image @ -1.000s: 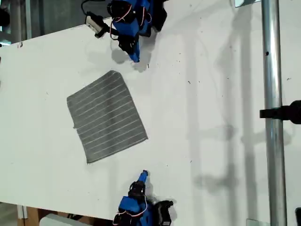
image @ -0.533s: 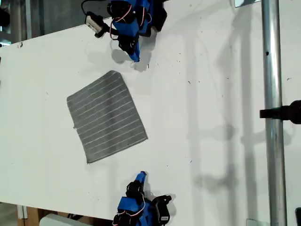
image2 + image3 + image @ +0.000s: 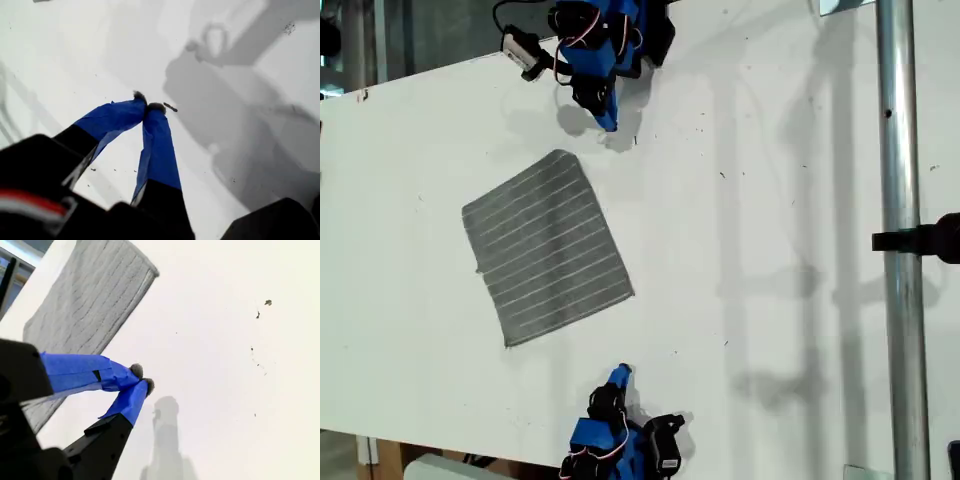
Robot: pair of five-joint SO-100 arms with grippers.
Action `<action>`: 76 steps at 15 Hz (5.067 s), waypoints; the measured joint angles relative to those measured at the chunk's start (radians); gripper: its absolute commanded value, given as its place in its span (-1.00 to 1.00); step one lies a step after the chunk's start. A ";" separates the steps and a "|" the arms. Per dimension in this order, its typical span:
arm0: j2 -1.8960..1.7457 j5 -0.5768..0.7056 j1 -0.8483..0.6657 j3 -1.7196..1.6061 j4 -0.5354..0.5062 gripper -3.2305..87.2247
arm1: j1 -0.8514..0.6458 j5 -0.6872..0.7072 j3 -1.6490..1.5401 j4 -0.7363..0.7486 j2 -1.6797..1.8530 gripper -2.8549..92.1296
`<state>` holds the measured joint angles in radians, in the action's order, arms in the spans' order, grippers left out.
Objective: Grasp corners of a towel and fold twice.
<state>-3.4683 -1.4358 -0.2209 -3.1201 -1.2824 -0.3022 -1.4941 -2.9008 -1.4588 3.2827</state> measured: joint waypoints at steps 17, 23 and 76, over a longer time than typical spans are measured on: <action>0.000 0.000 0.000 0.000 0.000 -0.97 | -0.399 0.594 0.861 0.044 -0.950 -0.37; 0.000 -0.002 0.000 0.000 0.000 -0.97 | -0.525 0.861 1.339 -0.049 -1.520 0.00; 2.298 0.551 -0.034 2.230 -0.187 -0.11 | -0.506 1.008 1.121 0.405 -1.953 -0.94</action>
<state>-1.1704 -0.8851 -0.2546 -0.8897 -1.4696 -0.8084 -0.4863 -1.7794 -1.0538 1.3300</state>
